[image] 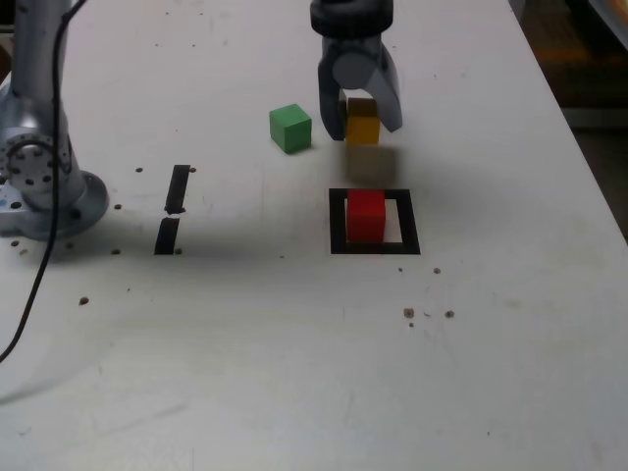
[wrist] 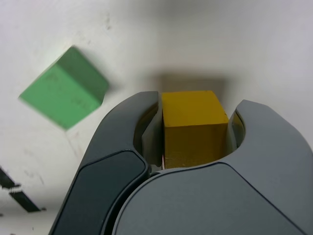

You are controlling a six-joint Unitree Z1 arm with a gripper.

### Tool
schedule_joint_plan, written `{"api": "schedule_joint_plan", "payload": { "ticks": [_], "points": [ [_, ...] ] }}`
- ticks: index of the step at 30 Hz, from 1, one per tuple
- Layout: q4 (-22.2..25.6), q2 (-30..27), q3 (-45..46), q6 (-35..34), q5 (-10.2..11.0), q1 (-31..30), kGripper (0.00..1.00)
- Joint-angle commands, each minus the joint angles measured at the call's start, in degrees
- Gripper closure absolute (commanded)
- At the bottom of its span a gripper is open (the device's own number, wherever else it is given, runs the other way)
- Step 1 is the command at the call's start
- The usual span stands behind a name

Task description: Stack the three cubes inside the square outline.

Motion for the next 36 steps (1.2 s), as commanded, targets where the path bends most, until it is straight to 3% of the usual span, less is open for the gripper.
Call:
{"api": "schedule_joint_plan", "payload": {
  "ticks": [1,10,15,27,36],
  "points": [
    [1.5,-1.7,-0.7,-1.9,0.6,-1.2,0.96],
    [9.1,-5.7,-5.4,-14.5,4.2,-10.3,0.95],
    [11.4,-6.2,-7.4,-20.5,4.9,-15.6,0.95],
    [11.4,-5.8,-6.7,-27.7,4.1,-22.6,0.95],
    [7.4,-4.9,-2.2,-29.0,2.3,-24.4,0.94]
  ]
}}
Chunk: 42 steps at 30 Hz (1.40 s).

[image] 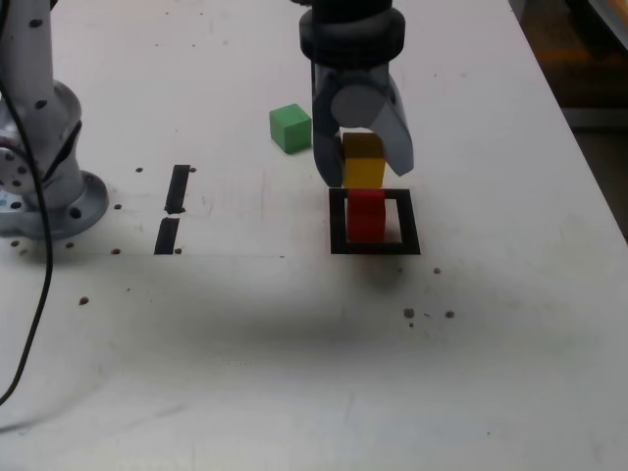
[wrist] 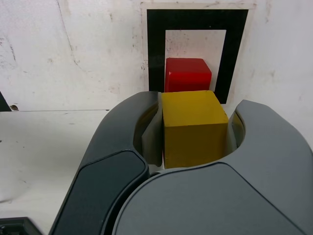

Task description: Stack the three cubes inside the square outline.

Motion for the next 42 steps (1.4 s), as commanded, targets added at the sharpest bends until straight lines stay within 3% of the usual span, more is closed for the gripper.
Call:
{"api": "schedule_joint_plan", "payload": {
  "ticks": [1,14,33,42],
  "points": [
    [-0.3,0.2,0.5,-0.4,-0.1,-0.4,0.94],
    [-4.8,2.6,1.6,-1.1,-0.4,-1.5,0.94],
    [-6.3,1.9,2.8,-1.1,0.3,-1.5,0.93],
    [-9.4,1.7,4.4,-1.1,0.0,-1.5,0.90]
  ]
}}
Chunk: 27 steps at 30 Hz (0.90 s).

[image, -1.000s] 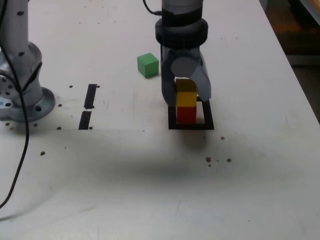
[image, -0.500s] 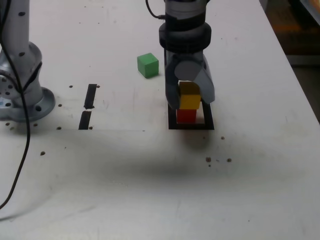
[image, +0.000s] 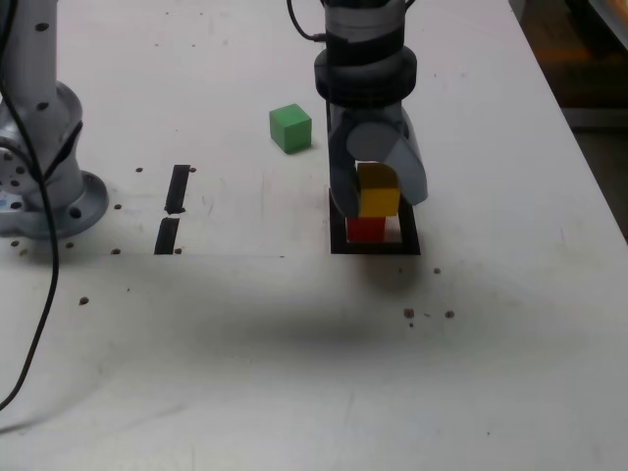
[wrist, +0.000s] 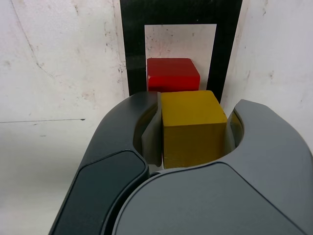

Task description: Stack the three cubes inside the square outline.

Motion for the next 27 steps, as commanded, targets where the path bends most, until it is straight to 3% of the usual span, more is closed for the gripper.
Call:
{"api": "schedule_joint_plan", "payload": {
  "ticks": [1,19,23,27],
  "points": [
    [-0.5,-0.8,0.4,0.0,-0.2,-0.1,0.89],
    [-0.5,-2.4,2.5,0.0,-0.5,0.2,0.80],
    [-0.4,-2.6,3.0,0.0,-0.6,0.3,0.73],
    [-0.3,-2.6,3.4,0.0,-0.9,0.3,0.57]
  ]
}}
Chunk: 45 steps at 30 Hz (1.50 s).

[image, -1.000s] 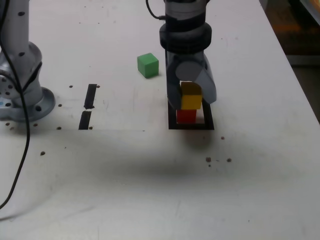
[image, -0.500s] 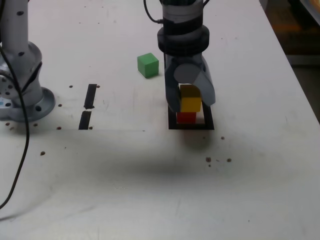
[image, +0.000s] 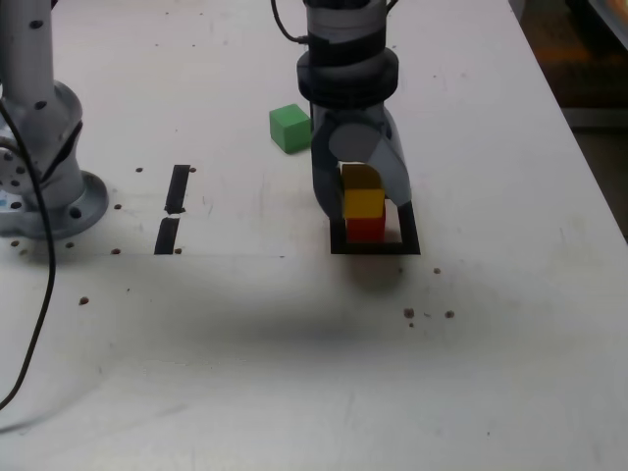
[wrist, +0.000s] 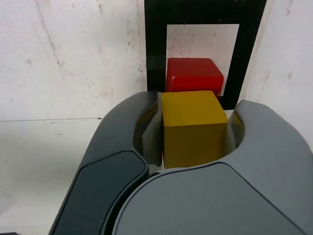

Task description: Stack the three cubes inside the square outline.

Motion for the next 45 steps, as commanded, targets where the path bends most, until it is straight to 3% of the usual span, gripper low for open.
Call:
{"api": "schedule_joint_plan", "payload": {
  "ticks": [1,7,24,36,41,45],
  "points": [
    [0.0,-0.4,0.1,0.0,-0.2,0.1,0.53],
    [-0.3,-0.3,0.2,0.0,-0.1,0.1,0.36],
    [-0.6,-1.0,1.0,-0.3,0.4,0.1,0.15],
    [6.0,-8.3,0.7,-4.1,6.5,1.0,0.13],
    [10.0,-11.5,1.1,-3.8,8.0,4.4,0.08],
    [10.4,-12.4,2.1,-3.4,8.7,7.6,0.01]
  ]
}}
